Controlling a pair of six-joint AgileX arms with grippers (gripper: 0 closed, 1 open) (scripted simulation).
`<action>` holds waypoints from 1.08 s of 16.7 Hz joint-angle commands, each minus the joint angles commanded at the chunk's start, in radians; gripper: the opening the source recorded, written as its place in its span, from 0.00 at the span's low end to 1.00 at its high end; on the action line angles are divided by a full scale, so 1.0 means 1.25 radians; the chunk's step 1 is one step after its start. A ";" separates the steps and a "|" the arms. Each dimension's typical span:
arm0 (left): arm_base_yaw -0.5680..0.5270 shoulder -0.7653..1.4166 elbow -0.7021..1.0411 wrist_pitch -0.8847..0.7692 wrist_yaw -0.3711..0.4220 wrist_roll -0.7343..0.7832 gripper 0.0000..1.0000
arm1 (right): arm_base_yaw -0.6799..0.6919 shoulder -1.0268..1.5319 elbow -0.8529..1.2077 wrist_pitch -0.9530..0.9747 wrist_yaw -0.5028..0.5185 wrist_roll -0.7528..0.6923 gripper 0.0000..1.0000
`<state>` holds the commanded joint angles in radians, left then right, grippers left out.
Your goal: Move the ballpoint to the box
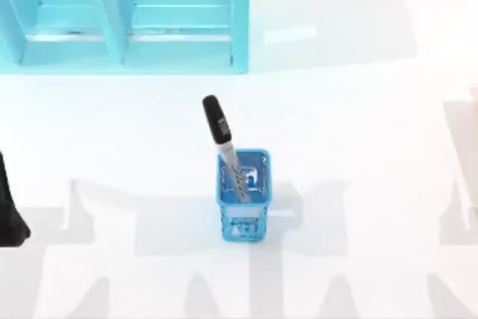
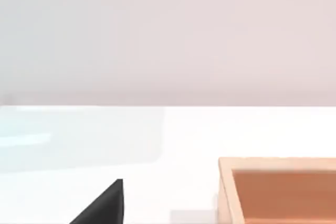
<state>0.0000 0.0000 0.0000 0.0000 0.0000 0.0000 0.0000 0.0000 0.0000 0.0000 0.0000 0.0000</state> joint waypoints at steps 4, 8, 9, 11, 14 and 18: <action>0.000 0.000 0.000 0.000 0.000 0.000 1.00 | 0.020 0.027 0.016 0.005 -0.005 0.003 1.00; 0.000 0.000 0.000 0.000 0.000 0.000 1.00 | 0.112 0.182 0.090 0.030 -0.029 0.017 1.00; 0.000 0.000 0.000 0.000 0.000 0.000 1.00 | 0.142 0.241 0.115 0.038 -0.035 0.021 1.00; 0.000 0.000 0.000 0.000 0.000 0.000 1.00 | 0.206 0.377 0.170 0.058 -0.049 0.030 1.00; 0.000 0.000 0.000 0.000 0.000 0.000 1.00 | 0.308 0.607 0.261 0.090 -0.071 0.045 1.00; 0.000 0.000 0.000 0.000 0.000 0.000 1.00 | 0.439 0.901 0.379 0.135 -0.101 0.065 1.00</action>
<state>0.0000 0.0000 0.0000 0.0000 0.0000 0.0000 0.5489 1.1262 0.4741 0.1687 -0.1268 0.0814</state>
